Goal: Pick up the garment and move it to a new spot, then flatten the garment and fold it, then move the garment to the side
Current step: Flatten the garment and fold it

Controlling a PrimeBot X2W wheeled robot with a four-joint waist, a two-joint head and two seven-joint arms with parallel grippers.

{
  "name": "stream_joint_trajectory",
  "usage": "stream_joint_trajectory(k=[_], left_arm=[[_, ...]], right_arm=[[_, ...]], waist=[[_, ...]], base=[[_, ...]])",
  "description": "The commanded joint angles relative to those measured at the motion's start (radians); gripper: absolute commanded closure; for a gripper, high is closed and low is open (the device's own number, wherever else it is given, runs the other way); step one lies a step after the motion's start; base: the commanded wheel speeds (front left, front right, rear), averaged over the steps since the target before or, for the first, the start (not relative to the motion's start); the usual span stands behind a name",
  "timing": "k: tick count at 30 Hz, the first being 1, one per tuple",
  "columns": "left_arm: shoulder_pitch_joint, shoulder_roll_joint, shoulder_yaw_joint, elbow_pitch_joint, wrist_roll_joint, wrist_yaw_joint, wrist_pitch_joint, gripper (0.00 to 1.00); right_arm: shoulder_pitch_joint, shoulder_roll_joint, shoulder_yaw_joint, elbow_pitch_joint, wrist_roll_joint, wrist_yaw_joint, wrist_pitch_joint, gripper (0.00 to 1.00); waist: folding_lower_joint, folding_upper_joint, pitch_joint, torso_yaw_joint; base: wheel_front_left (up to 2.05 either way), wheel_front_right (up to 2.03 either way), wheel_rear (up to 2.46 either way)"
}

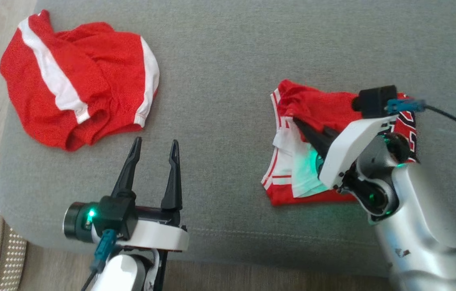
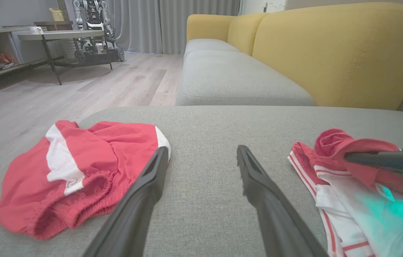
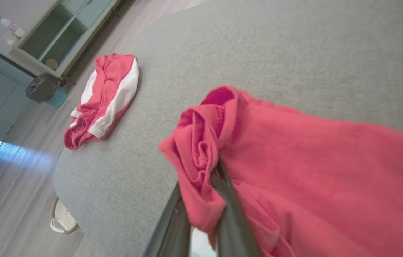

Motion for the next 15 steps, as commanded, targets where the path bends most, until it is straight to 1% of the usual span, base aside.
stream_joint_trajectory(k=[1, 4, 5, 6, 7, 8, 10, 13, 15], left_arm=[[-0.021, -0.007, 0.039, -0.025, 0.007, -0.006, -0.008, 0.00], [-0.025, -0.010, 0.039, -0.021, 0.010, -0.011, -0.008, 0.00], [-0.026, -0.011, 0.039, -0.020, 0.010, -0.013, -0.008, 0.00], [-0.026, -0.011, 0.039, -0.020, 0.010, -0.013, -0.008, 0.00], [-0.027, -0.011, 0.040, -0.019, 0.012, -0.014, -0.008, 0.00], [-0.028, -0.012, 0.042, -0.017, 0.013, -0.015, -0.008, 0.00], [-0.028, -0.012, 0.046, -0.014, 0.015, -0.017, -0.008, 0.00], [-0.021, -0.011, 0.056, -0.010, 0.018, -0.017, -0.008, 0.00], [-0.016, -0.011, 0.063, -0.012, 0.020, -0.015, -0.008, 0.00]], right_arm=[[-0.037, 0.012, 0.032, -0.021, 0.008, 0.000, -0.011, 1.00], [-0.043, 0.012, 0.049, -0.002, 0.006, 0.000, -0.016, 1.00], [-0.043, 0.012, 0.052, 0.002, 0.002, 0.000, -0.016, 0.80], [-0.043, 0.012, 0.052, 0.002, 0.002, 0.000, -0.016, 0.80], [-0.042, 0.012, 0.055, 0.004, -0.001, 0.000, -0.016, 0.18], [-0.039, 0.012, 0.053, 0.002, 0.001, 0.000, -0.020, 0.00], [-0.031, 0.012, 0.053, -0.019, 0.016, 0.000, -0.028, 0.00], [-0.015, 0.012, 0.045, -0.093, 0.055, 0.000, -0.064, 0.00], [-0.001, 0.012, 0.011, -0.140, 0.053, 0.000, -0.088, 0.00]], waist=[[0.0000, 0.0000, 0.008, 0.010], [0.0000, 0.0000, 0.014, 0.018], [0.0000, 0.0000, 0.015, 0.020], [0.0000, 0.0000, 0.015, 0.020], [0.0000, 0.0000, 0.015, 0.021], [0.0000, 0.0000, 0.014, 0.022], [0.0000, 0.0000, 0.009, 0.021], [0.0000, 0.0000, -0.006, 0.012], [0.0000, 0.0000, -0.016, 0.004]], base=[[0.00, 0.00, 0.00], [0.00, 0.00, 0.00], [0.00, 0.00, 0.00], [0.00, 0.00, 0.00], [0.00, 0.00, 0.00], [0.00, 0.00, 0.00], [0.00, 0.00, 0.00], [0.00, 0.00, 0.00], [0.00, 0.00, 0.00]])
